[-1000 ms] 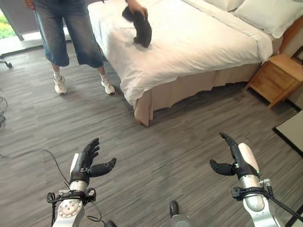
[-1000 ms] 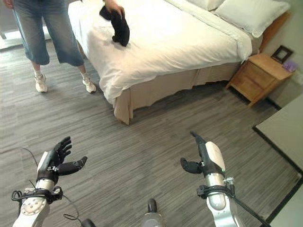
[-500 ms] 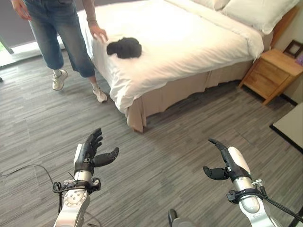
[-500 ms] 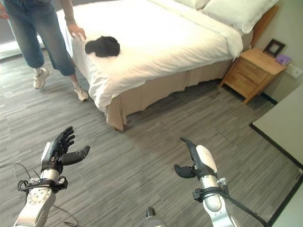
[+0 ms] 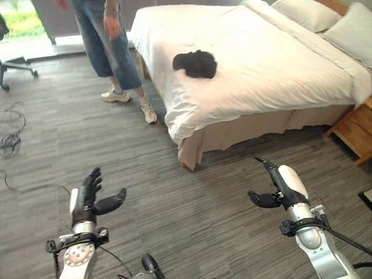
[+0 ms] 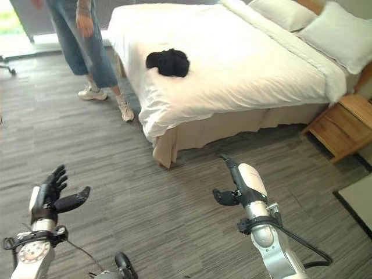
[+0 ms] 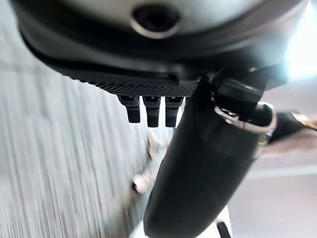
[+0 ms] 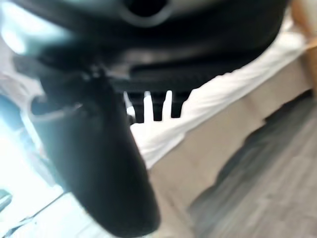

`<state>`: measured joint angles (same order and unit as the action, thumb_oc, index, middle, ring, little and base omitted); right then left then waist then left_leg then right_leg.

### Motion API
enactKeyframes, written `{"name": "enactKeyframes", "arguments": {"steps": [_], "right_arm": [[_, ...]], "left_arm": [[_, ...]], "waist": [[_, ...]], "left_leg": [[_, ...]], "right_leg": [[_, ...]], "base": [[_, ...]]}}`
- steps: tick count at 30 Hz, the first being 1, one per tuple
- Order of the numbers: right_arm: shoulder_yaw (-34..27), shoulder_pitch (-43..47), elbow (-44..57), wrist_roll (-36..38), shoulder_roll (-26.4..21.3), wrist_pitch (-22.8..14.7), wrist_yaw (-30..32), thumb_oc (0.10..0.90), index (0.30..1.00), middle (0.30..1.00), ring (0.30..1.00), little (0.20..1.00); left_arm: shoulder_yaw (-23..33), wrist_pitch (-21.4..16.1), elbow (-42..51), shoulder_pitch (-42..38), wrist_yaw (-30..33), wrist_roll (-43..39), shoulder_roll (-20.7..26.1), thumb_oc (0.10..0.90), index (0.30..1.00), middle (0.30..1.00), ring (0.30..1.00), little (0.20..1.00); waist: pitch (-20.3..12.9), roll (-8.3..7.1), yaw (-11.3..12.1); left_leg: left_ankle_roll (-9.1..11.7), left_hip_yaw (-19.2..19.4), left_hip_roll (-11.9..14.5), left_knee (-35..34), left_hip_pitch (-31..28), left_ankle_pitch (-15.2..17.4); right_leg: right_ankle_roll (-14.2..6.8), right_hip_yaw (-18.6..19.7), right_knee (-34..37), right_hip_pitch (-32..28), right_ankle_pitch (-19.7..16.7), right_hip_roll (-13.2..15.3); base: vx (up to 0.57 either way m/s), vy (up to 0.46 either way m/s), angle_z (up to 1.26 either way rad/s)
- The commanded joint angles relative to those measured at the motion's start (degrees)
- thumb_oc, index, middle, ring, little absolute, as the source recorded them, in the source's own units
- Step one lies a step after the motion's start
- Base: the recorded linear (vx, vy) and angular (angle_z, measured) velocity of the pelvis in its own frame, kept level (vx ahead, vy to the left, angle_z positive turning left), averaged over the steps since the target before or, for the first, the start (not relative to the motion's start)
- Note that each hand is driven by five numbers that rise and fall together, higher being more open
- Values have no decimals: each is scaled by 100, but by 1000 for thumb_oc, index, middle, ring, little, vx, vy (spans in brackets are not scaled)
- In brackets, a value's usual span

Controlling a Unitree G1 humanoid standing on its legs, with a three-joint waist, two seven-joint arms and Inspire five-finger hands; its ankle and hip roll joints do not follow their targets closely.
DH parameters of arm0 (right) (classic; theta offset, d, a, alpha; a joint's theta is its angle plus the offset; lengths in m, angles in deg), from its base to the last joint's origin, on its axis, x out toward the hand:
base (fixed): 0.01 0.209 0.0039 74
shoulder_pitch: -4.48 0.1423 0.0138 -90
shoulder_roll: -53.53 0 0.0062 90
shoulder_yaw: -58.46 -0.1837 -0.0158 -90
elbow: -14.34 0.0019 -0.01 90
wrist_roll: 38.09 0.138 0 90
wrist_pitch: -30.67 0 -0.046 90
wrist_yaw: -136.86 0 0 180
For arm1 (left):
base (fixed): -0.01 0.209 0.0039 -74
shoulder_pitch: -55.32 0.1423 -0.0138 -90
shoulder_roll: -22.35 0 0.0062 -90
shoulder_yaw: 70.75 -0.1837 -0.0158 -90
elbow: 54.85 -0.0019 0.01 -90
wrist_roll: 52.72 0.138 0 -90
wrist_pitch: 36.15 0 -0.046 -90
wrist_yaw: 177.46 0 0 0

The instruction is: Pick up bed clothes into laundry basket.

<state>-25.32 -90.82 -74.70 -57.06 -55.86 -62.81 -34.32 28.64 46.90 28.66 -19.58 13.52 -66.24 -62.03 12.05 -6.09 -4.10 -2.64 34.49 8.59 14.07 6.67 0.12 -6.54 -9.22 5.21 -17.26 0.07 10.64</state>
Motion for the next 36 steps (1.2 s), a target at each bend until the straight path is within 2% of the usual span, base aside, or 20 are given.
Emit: {"name": "enactKeyframes", "arguments": {"steps": [1, 3, 6, 7, 8, 9, 12, 14, 16, 17, 18, 22, 25, 26, 27, 30, 33, 34, 35, 36], "right_arm": [[-477, 1224, 111, -75, -485, -253, 175, 800, 900, 900, 900, 900], [-364, 1326, -95, -70, -368, -239, 234, 800, 900, 900, 900, 900], [-348, 1414, -413, -77, -383, -159, 306, 800, 900, 900, 900, 900], [-345, 1438, -428, -76, -377, -162, 312, 800, 900, 900, 900, 900], [-393, 1502, -547, -24, -371, -122, 375, 800, 900, 900, 900, 900], [-444, 1536, -635, 45, -390, -92, 404, 800, 900, 900, 900, 900], [-559, 1560, -727, 152, -487, -43, 473, 800, 900, 900, 900, 900], [-604, 1546, -721, 181, -597, -58, 503, 800, 900, 900, 900, 900], [-633, 1536, -679, 179, -617, -38, 513, 800, 900, 900, 900, 900], [-648, 1550, -674, 156, -638, -44, 589, 800, 900, 900, 900, 900], [-639, 1564, -671, 103, -644, -25, 599, 800, 900, 900, 900, 900], [-684, 1444, -632, -13, -658, 7, 606, 800, 900, 900, 900, 900], [-700, 1429, -475, -68, -713, -43, 599, 800, 900, 900, 900, 900], [-717, 1477, -419, -73, -867, -59, 598, 800, 900, 900, 900, 900], [-686, 1525, -429, -74, -917, -41, 594, 800, 900, 900, 900, 900], [-601, 1690, -515, -47, -1010, 4, 591, 800, 900, 900, 900, 900], [-531, 1770, -489, -138, -1112, 5, 556, 800, 900, 900, 900, 900], [-494, 1836, -479, -147, -1157, -5, 558, 800, 900, 900, 900, 900], [-488, 1846, -485, -145, -1167, -5, 558, 800, 900, 900, 900, 900], [-380, 2050, -555, -133, -1244, -44, 625, 800, 900, 900, 900, 900]], "left_arm": [[-192, -468, 666, -375, -88, -44, 378, 800, 900, 900, 900, 900], [-303, -432, 536, -493, -75, -21, 496, 800, 900, 900, 900, 900], [-389, -393, 426, -806, -49, 86, 843, 800, 900, 900, 900, 900], [-385, -395, 417, -826, -48, 83, 853, 800, 900, 900, 900, 900], [-410, -391, 376, -1012, -3, 179, 1059, 800, 900, 900, 900, 900], [-438, -391, 374, -1152, 8, 218, 1169, 800, 900, 900, 900, 900], [-543, -426, 360, -1484, 87, 255, 1291, 800, 900, 900, 900, 900], [-589, -491, 401, -1596, 112, 321, 1350, 800, 900, 900, 900, 900], [-598, -502, 410, -1646, 124, 329, 1371, 800, 900, 900, 900, 900], [-637, -542, 397, -1806, 174, 329, 1397, 800, 900, 900, 900, 900], [-666, -541, 363, -1881, 185, 341, 1408, 800, 900, 900, 900, 900], [-701, -565, 315, -1860, 109, 383, 1375, 800, 900, 900, 900, 900], [-665, -544, 320, -1653, 87, 279, 1180, 800, 900, 900, 900, 900], [-643, -532, 296, -1585, 85, 193, 1101, 800, 900, 900, 900, 900], [-653, -537, 274, -1590, 107, 152, 1065, 800, 900, 900, 900, 900], [-647, -534, 169, -1572, 134, 162, 1061, 800, 900, 900, 900, 900], [-559, -512, 164, -1548, 144, 308, 1149, 800, 900, 900, 900, 900], [-543, -508, 153, -1579, 193, 400, 1197, 800, 900, 900, 900, 900], [-546, -508, 148, -1586, 200, 408, 1185, 800, 900, 900, 900, 900], [-483, -562, 14, -1752, 398, 514, 1294, 800, 900, 900, 900, 900]], "waist": [[-379, 330, 54], [-425, 102, 137], [-294, -130, -19], [-284, -138, -15], [-165, -65, -130], [-119, -6, -198], [33, 127, -409], [65, 147, -588], [51, 168, -642], [66, 164, -702], [58, 197, -740], [-92, 185, -887], [-165, 262, -923], [-127, 297, -826], [-57, 293, -771], [65, 255, -662], [35, 337, -594], [13, 405, -560], [-1, 390, -571], [60, 476, -460]], "left_leg": [[832, 390, 272, -1857, 24, -876], [641, 233, -33, -1855, -107, -749], [400, 182, -342, -1877, -520, -395], [383, 187, -348, -1873, -502, -390], [342, 200, -292, -1904, -805, -234], [339, 153, -299, -1907, -945, -124], [404, -162, -324, -1907, -1254, 65], [545, -309, -248, -1907, -1422, 199], [625, -360, -181, -1907, -1488, 232], [795, -356, -48, -1907, -1634, 302], [849, -378, 0, -1907, -1710, 327], [947, -406, 23, -1853, -2198, 573], [1151, -530, 478, -436, -2066, 660], [1345, -703, 916, 842, -1727, 69], [1411, -837, 1112, 1435, -1549, -190], [1446, -650, 1380, 2125, -1175, -284], [1336, -458, 993, 769, -877, 24], [1343, -494, 817, -139, -804, -139], [1329, -474, 733, -324, -872, -230], [1375, -601, 661, -1424, -547, -893]], "right_leg": [[118, 64, -931, -339, 1815, -722], [-182, 8, -1686, -137, 1388, -596], [-839, 21, -3569, 678, -70, -431], [-843, 35, -3651, 737, -55, -417], [-846, -139, -4442, 1331, -280, -179], [-835, -221, -4543, 1583, -232, 32], [-470, -280, -3924, 2160, 536, 242], [-313, -165, -2699, 2378, 807, 111], [-333, -159, -1829, 2226, 661, 25], [-497, -127, -823, 2511, 237, 73], [-563, -172, -507, 2597, 92, 104], [-550, -213, -393, 2586, -44, 113], [-303, -232, -389, 2163, -68, 16], [11, -325, -214, 1595, 83, -151], [170, -350, -127, 1354, 156, -249], [342, -367, -21, 869, 391, -336], [205, -278, -21, 762, 453, -319], [127, -246, -21, 714, 508, -297], [115, -256, -21, 720, 507, -262], [96, -329, -21, 532, 614, -272]], "base": [[581, 35, 4], [465, 50, -12], [352, 82, 2], [334, 47, 33], [332, 35, 31], [481, 40, 21], [410, -34, 29], [406, -218, 22], [290, -220, 40], [314, -251, 58], [447, -320, 60], [318, -213, 60], [440, -408, 39], [440, -470, -18], [427, -448, -10], [262, -224, -51], [228, 66, -43], [156, 151, -33], [213, 160, -28], [276, 72, -30]]}}
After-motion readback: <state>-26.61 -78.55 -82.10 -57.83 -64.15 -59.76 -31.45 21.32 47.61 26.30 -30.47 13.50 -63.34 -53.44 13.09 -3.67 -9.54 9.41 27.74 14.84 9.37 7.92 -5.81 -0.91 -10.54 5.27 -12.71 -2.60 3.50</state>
